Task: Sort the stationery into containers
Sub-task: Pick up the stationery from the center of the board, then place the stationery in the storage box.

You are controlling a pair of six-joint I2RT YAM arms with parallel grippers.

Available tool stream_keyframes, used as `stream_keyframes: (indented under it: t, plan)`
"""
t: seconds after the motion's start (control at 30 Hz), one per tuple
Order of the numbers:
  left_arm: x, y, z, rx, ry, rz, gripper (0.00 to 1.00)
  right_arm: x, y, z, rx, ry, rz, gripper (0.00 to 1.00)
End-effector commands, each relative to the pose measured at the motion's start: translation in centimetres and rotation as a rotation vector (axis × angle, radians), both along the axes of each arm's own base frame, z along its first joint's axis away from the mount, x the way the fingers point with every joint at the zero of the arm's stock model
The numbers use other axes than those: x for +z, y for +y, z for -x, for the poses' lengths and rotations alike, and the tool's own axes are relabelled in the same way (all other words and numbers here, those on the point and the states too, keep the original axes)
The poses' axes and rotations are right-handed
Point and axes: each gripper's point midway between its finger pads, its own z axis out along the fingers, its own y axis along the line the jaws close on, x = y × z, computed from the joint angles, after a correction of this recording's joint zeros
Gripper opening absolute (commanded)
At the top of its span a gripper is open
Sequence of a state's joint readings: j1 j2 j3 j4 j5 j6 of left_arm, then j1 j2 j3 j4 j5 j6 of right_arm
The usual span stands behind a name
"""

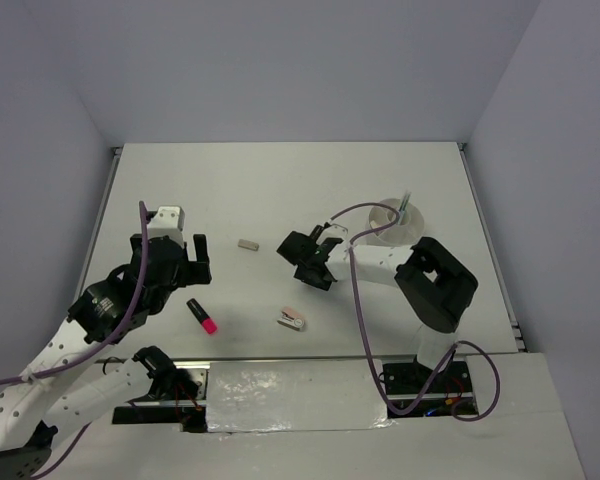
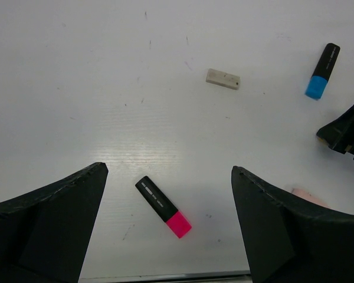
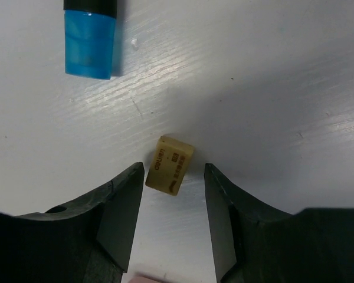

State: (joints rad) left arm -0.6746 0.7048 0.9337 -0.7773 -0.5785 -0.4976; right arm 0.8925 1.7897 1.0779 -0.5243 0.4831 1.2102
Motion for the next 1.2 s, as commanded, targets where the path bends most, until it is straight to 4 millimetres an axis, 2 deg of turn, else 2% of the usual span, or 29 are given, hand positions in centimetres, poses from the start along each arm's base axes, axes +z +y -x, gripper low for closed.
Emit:
stream_keyframes:
  t: [0.0,0.07,0.17,0.23,0.33,0.37,0.4,0.5,0.53,0.6,0.7,0.73,0.8,0.83,0.87,0.93,0.97,1.03,1.07,1.1,1.13,1.17]
  plan:
    - [1.0,-0.3,-0.4,-0.014,-0.042,0.017,0.99,-0.2,-1.1,-0.5,-0.055,-0.016,0.064,0.53]
    - [1.0,-0.3,-0.4,-0.013,-0.043,0.02,0.99,0.1,-1.1,-0.8,-0.062,-0.03,0.075,0.49]
    - [1.0,-0.3,-0.4,-0.015,-0.045,0.021,0.99,0.5,-0.7,-1.0,-0.051,-0.039,0.05,0.3]
    - [1.0,-0.3,-0.4,-0.015,-0.044,0.019,0.99,0.6,-0.7,-0.9,-0.038,-0.042,0.046,0.26]
    - [1.0,-0.3,-0.4,-0.014,-0.044,0.021,0.99,1.9,0.3,-1.3,0.01,-0.089,-0.022,0.21]
    - [1.0,-0.3,-0.4,-0.016,-0.045,0.021,0.99,3.6,1.5,-2.1,0.067,-0.149,-0.069,0.2]
    - [1.0,-0.3,-0.4,-0.015,-0.043,0.019,0.99,4.1,1.8,-2.0,0.11,-0.16,-0.085,0.2]
    - [0.9,-0.3,-0.4,-0.015,-0.041,0.018,0.99,7.6,1.3,-3.1,0.178,-0.247,-0.053,0.2]
    - [0.9,-0.3,-0.4,-0.013,-0.042,0.019,0.99,9.1,0.3,-3.6,0.19,-0.276,-0.036,0.2]
    - [1.0,-0.3,-0.4,-0.015,-0.043,0.018,0.99,10.4,-1.3,-4.4,0.207,-0.3,-0.014,0.2]
    - [1.0,-0.3,-0.4,-0.017,-0.043,0.019,0.99,12.8,-4.7,-5.8,0.275,-0.343,-0.015,0.2]
    - [1.0,-0.4,-0.4,-0.02,-0.043,0.019,0.99,14.1,-6.3,-6.4,0.328,-0.366,-0.011,0.19]
    - [0.9,-0.5,-0.4,-0.025,-0.04,0.018,0.99,15.2,-8.4,-6.8,0.355,-0.388,0.021,0.19]
    - [0.8,-0.5,-0.4,-0.025,-0.039,0.018,0.99,16.6,-9.3,-6.7,0.4,-0.424,0.043,0.19]
    - [0.8,-0.6,-0.5,-0.027,-0.037,0.017,0.99,17.1,-11.1,-7.2,0.376,-0.434,0.059,0.2]
    - [0.6,-0.6,-0.6,-0.026,-0.028,0.011,0.99,18.7,-12.3,-7.2,0.437,-0.472,0.047,0.21]
    - [0.6,-0.6,-0.6,-0.025,-0.028,0.008,0.99,19.4,-14.4,-7.9,0.397,-0.482,0.053,0.21]
    - [0.4,-0.7,-0.7,-0.025,-0.02,0.003,0.99,20.0,-15.8,-8.6,0.39,-0.483,0.055,0.23]
    - [0.4,-0.7,-0.7,-0.026,-0.021,0.006,0.99,21.1,-17.2,-9.3,0.355,-0.483,0.057,0.23]
    - [0.4,-0.7,-0.7,-0.027,-0.02,0.003,0.99,21.4,-17.8,-9.7,0.312,-0.468,0.057,0.23]
    - [0.4,-0.7,-0.7,-0.028,-0.019,0.004,0.99,20.6,-18.5,-10.0,0.273,-0.419,0.07,0.23]
    - [0.4,-0.7,-0.7,-0.028,-0.021,0.005,0.99,22.2,-19.9,-11.0,0.194,-0.439,0.112,0.23]
